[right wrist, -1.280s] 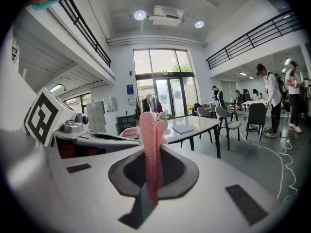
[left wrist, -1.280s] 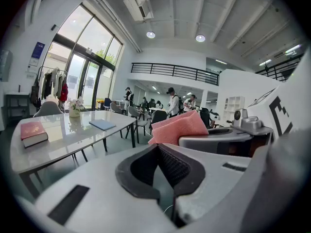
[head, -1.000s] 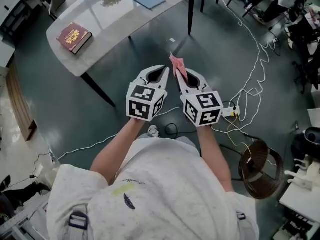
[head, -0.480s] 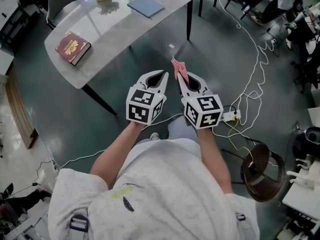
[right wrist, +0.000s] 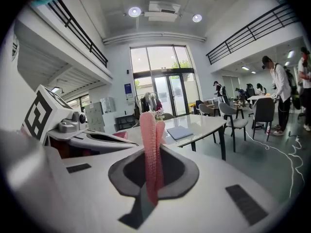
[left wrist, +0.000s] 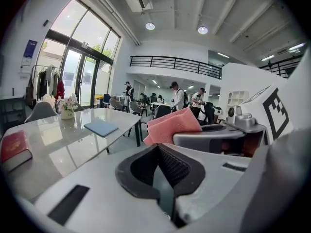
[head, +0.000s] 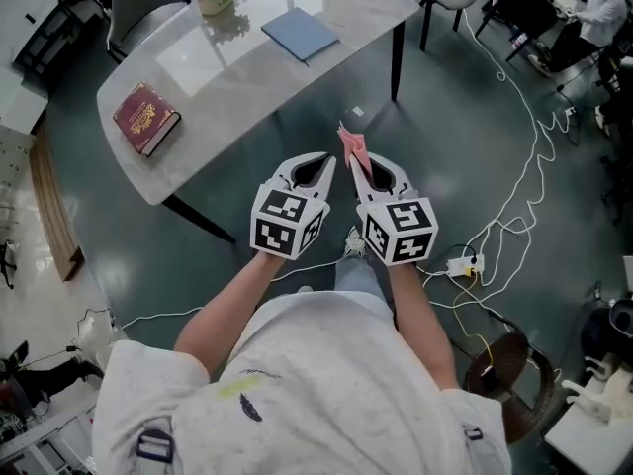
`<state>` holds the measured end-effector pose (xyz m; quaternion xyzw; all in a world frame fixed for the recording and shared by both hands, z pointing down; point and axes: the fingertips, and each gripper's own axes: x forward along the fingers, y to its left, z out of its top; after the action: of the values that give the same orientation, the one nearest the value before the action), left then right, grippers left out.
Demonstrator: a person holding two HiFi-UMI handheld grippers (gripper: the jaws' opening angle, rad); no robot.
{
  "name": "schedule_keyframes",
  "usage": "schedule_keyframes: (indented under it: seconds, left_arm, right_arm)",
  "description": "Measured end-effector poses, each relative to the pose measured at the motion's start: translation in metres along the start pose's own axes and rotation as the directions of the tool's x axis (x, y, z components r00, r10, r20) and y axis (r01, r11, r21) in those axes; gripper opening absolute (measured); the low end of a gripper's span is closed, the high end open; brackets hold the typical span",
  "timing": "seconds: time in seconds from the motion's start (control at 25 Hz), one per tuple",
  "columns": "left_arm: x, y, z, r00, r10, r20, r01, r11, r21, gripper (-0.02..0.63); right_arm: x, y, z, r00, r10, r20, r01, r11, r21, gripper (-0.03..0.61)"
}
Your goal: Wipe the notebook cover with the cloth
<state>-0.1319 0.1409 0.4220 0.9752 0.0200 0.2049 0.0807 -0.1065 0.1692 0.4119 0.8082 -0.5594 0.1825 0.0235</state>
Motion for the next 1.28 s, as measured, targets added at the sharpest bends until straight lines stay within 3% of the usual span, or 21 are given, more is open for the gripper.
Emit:
schedule_keyframes:
  seconds: [0.28, 0.48, 0.84, 1.28]
  left_arm:
    - [0.099, 0.006, 0.047, 0.999, 0.047, -0.015, -0.047, 0.999, -0.010, 0.006]
    - [0.139, 0.009, 0.063, 0.994, 0.096, -0.054, -0.098, 0.995, -0.023, 0.008]
    - [0.148, 0.041, 0.078, 0.970, 0.236, -0.067, -0.240, 0.969, -0.061, 0.006]
    - [0.172, 0.090, 0.089, 0.960, 0.280, -0.031, -0.281, 0.952, -0.119, 0.006]
  right_arm:
    - [0.039, -0.095, 0.025, 0.997, 0.067, -0.033, -0.067, 0.998, 0.006, 0.015]
    - [0.065, -0.135, 0.040, 0.989, 0.140, -0.047, -0.140, 0.990, 0.015, 0.015]
    - [0.103, -0.138, 0.064, 0.959, 0.280, -0.034, -0.280, 0.960, -0.006, 0.015]
    - [0.153, -0.145, 0.075, 0.942, 0.324, -0.086, -0.330, 0.941, -0.071, 0.015]
